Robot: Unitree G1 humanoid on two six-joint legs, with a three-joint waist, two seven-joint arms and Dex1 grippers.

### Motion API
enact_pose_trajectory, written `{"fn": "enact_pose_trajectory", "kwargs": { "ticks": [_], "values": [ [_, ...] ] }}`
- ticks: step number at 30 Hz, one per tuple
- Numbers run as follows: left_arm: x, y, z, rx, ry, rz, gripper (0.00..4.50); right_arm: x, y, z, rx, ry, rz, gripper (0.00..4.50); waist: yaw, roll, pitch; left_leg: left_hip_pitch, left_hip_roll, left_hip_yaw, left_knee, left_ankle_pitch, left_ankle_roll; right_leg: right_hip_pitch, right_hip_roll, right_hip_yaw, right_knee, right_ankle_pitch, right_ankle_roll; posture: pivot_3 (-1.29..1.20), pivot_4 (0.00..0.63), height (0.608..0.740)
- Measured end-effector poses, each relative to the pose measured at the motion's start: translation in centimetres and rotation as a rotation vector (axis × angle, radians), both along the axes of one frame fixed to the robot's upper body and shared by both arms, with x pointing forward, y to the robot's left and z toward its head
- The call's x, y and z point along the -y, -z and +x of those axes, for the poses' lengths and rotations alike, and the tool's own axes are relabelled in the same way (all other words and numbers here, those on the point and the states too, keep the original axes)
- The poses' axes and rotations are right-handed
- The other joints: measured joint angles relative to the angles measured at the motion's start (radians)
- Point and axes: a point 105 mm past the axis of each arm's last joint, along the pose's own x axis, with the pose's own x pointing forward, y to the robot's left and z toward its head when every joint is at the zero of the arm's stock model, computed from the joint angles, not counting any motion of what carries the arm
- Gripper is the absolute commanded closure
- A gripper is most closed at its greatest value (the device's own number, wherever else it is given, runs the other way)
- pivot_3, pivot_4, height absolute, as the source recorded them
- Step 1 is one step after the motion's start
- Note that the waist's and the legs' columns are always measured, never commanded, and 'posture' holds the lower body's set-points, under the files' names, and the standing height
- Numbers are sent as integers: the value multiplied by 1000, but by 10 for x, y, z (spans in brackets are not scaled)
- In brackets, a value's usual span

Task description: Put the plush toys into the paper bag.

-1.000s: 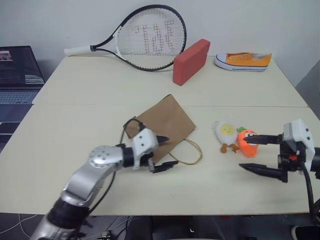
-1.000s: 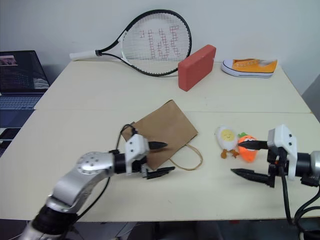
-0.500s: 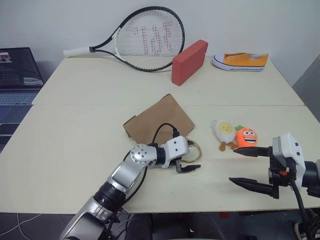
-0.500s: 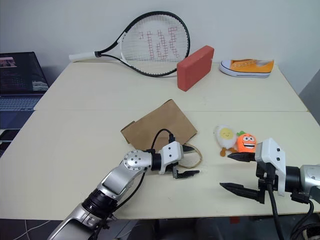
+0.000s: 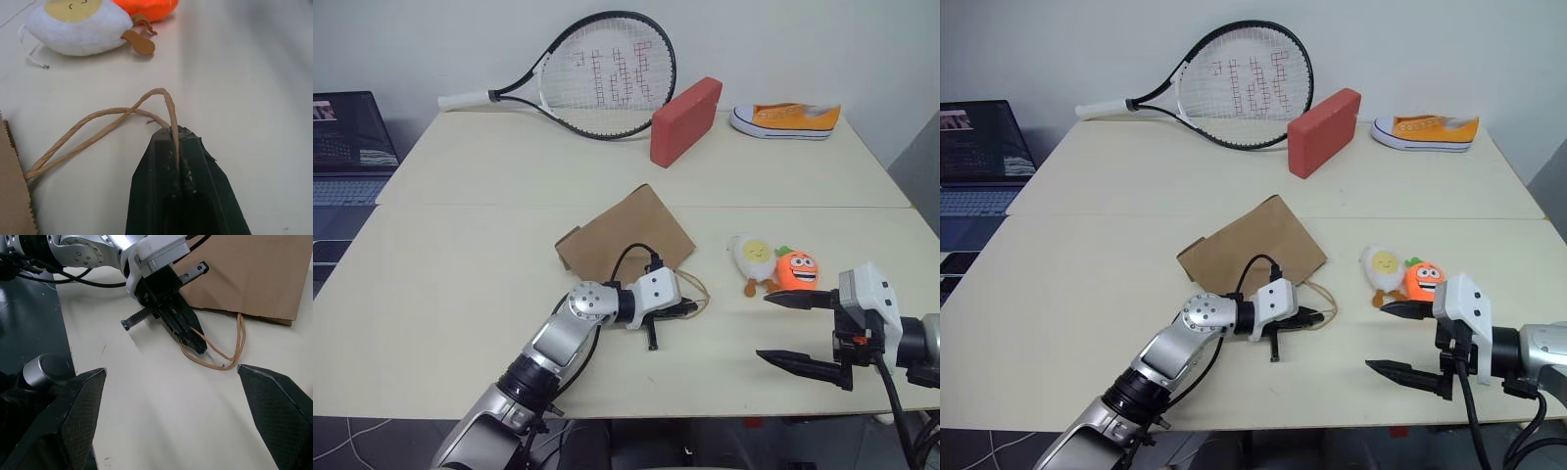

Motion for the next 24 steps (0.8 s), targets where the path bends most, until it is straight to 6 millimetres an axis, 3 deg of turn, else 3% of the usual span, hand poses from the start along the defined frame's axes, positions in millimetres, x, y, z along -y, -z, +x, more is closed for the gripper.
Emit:
{"fn": "enact_pose_trajectory", "kwargs": {
  "ticks": [6, 10, 19, 20, 24],
  "values": [
    [-21, -57, 13, -48, -49, -157, 4471, -23, 9, 22, 50, 47, 104, 0, -2, 0, 0, 0, 0, 0, 0, 0, 0, 0, 0, 0, 0, 0, 0, 0, 150, 740],
    [-34, -85, 17, -93, -64, -230, 4500, -41, 17, 37, 62, 72, 178, 896, -2, 0, 0, 0, 0, -1, 0, 0, 0, 0, 1, 0, 0, 0, 0, 0, 150, 740],
    [-38, -100, 17, -201, -79, -317, 4500, -97, 16, 68, 76, 92, 339, 4186, -3, 0, 0, -1, 0, -5, -1, 0, 0, -1, 2, -1, 1, 3, 5, 0, 150, 740],
    [-37, -101, 17, -203, -78, -319, 4500, -101, 17, 72, 71, 102, 348, 4410, -3, 0, 0, -2, 0, -4, -1, 0, 0, -1, 2, -1, 1, 3, 5, 0, 150, 740],
    [-34, -107, 14, -215, -68, -356, 4500, -113, 31, 85, 44, 160, 340, 4410, -2, 0, 0, -2, 0, -5, -1, 0, 0, -1, 2, -1, 1, 3, 5, 0, 150, 740]
  ]
}}
